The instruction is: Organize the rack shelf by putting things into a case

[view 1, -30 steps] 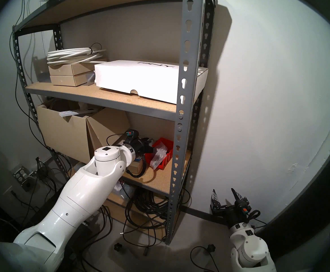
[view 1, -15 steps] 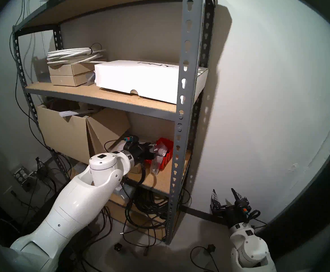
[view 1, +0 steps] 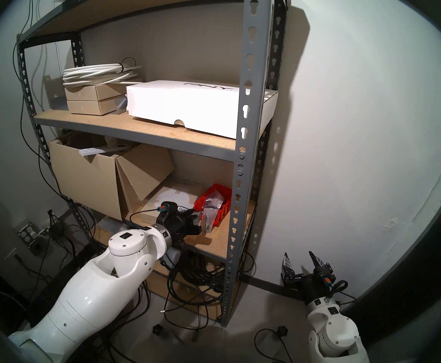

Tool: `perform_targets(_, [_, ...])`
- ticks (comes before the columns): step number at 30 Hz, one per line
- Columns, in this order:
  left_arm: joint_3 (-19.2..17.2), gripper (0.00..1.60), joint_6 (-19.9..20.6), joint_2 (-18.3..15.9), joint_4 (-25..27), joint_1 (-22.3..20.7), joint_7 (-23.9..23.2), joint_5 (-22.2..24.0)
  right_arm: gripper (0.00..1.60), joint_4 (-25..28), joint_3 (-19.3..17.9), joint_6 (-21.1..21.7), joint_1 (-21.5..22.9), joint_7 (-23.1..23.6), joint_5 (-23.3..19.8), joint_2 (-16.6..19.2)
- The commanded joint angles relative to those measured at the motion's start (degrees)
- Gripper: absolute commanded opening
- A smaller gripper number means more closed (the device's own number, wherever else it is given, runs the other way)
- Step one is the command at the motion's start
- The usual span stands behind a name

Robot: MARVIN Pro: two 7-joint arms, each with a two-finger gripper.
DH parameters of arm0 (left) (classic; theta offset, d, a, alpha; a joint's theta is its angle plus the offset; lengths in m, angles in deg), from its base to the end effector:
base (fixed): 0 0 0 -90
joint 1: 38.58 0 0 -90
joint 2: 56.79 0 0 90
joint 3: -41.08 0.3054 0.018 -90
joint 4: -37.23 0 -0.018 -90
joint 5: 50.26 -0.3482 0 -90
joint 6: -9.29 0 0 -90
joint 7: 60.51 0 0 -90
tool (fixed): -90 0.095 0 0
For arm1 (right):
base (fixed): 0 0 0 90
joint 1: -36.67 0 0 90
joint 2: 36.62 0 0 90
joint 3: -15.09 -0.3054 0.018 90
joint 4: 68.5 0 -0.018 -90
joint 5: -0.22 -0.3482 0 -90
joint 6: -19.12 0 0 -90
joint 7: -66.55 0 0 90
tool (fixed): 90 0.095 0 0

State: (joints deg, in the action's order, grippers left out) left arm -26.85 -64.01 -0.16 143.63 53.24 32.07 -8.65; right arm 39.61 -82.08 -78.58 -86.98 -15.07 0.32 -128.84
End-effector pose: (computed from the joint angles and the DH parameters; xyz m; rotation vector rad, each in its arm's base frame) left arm 0.4030 -0.0315 -0.2983 2.2111 -0.3207 1.5747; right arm 0.2673 -0.0343 -0.3879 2.3713 0.0425 2.0586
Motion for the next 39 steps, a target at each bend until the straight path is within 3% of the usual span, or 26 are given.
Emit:
perform_targets(1, [0.54, 1.0, -3.29, -0.24, 0.69, 2.18, -1.07, -1.0, 1.6, 1.22, 0.0, -0.12, 0.04, 0.0, -0.01, 0.0])
perform_targets(12, [1.61, 1.09, -6.08, 0.74, -1.95, 2.03, -2.15, -2.49, 1.6, 1.22, 0.0, -0.11, 0.04, 0.0, 0.0, 0.0])
perform_targets(15, [1.99, 1.21, -6.21, 1.41, -3.03, 1.15, -2.44, -2.8, 1.6, 1.21, 0.0, -0.12, 0.04, 0.0, -0.01, 0.0])
perform_targets(17, [2.27, 1.38, -6.22, 1.81, -3.67, 0.5, -2.61, -3.06, 1.6, 1.21, 0.0, -0.12, 0.05, 0.0, -0.01, 0.01])
perform_targets(19, [2.57, 1.32, -6.13, 2.27, -4.23, -0.11, -2.65, -3.29, 1.6, 1.2, 0.0, -0.13, 0.05, 0.0, -0.01, 0.01])
perform_targets(32, [4.37, 1.3, -5.5, 4.49, -7.39, -3.13, -2.79, -4.76, 1.6, 1.18, 0.0, -0.14, 0.06, 0.0, -0.01, 0.01])
perform_targets(37, [5.34, 1.22, -5.14, 5.62, -8.98, -4.36, -2.55, -5.47, 1.6, 1.2, 0.0, -0.13, 0.05, 0.0, -0.01, 0.01])
perform_targets(39, [5.52, 1.09, -5.13, 5.92, -9.48, -4.67, -2.49, -5.6, 1.6, 1.2, 0.0, -0.13, 0.05, 0.0, -0.01, 0.01])
